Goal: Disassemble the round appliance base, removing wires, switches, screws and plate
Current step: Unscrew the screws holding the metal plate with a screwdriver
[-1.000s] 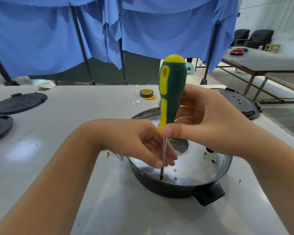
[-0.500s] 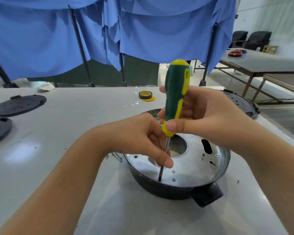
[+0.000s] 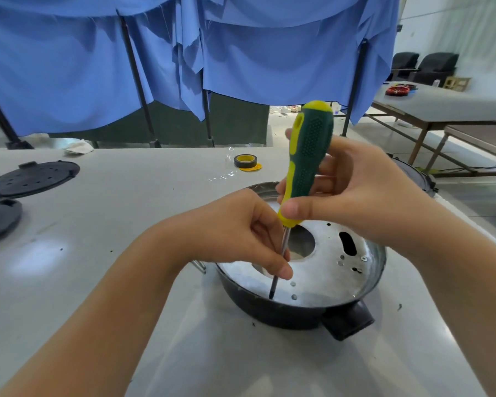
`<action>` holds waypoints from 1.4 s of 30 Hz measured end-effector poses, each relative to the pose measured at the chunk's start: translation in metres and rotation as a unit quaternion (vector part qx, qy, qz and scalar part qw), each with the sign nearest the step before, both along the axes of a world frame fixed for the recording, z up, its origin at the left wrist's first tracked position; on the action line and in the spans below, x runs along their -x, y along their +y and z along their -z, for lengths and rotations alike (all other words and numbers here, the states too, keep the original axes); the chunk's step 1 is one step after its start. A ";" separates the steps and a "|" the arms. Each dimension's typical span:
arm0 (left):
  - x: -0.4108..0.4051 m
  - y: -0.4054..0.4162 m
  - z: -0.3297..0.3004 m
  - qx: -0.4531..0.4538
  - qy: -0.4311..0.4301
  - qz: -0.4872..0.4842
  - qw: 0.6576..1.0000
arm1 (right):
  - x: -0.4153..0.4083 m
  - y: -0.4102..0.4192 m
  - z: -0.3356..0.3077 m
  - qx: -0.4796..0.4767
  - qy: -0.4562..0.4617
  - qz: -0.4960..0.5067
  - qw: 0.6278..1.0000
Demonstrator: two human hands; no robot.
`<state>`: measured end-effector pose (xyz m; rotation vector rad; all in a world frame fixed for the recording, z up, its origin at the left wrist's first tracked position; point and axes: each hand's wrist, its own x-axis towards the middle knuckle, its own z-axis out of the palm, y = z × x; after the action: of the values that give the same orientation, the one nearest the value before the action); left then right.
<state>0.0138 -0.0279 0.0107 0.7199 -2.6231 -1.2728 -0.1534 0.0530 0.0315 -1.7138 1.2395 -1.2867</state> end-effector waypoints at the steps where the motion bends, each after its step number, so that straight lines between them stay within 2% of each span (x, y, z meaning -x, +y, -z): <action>1: 0.000 0.001 0.002 -0.006 0.013 -0.011 1.000 | 0.000 0.000 0.000 -0.006 -0.015 -0.008 1.000; 5: -0.002 0.006 0.016 -0.027 0.057 -0.057 0.996 | 0.000 0.000 0.002 -0.047 -0.035 -0.053 0.997; 10: -0.019 0.025 0.035 -0.102 0.152 -0.063 0.981 | -0.004 0.002 0.001 -0.014 0.027 -0.045 0.999; 19: -0.015 0.036 0.051 0.029 0.265 -0.193 0.944 | -0.013 0.000 0.006 0.031 0.072 0.016 0.997; 22: -0.014 0.037 0.055 0.054 0.265 -0.198 0.942 | -0.009 -0.001 0.006 0.026 0.056 0.000 0.998; 27: -0.015 0.039 0.057 0.065 0.233 -0.138 0.960 | -0.004 0.002 0.003 -0.015 0.018 -0.076 0.997; 31: -0.015 0.037 0.059 0.064 0.267 -0.186 0.944 | -0.011 0.001 0.005 0.017 0.081 -0.022 0.996; 35: -0.012 0.038 0.061 0.083 0.284 -0.208 0.932 | -0.013 -0.001 0.007 0.028 0.081 -0.006 0.996; 39: -0.015 0.038 0.059 0.074 0.233 -0.166 0.955 | -0.005 -0.001 0.007 -0.004 0.109 -0.017 0.994; 42: -0.016 0.037 0.058 0.056 0.235 -0.145 0.960 | -0.001 0.000 0.004 -0.029 0.058 -0.056 0.996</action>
<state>0.0300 0.0088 -0.0478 0.6554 -2.1003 -1.0476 -0.1522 0.0534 0.0276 -1.8105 1.2158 -1.0898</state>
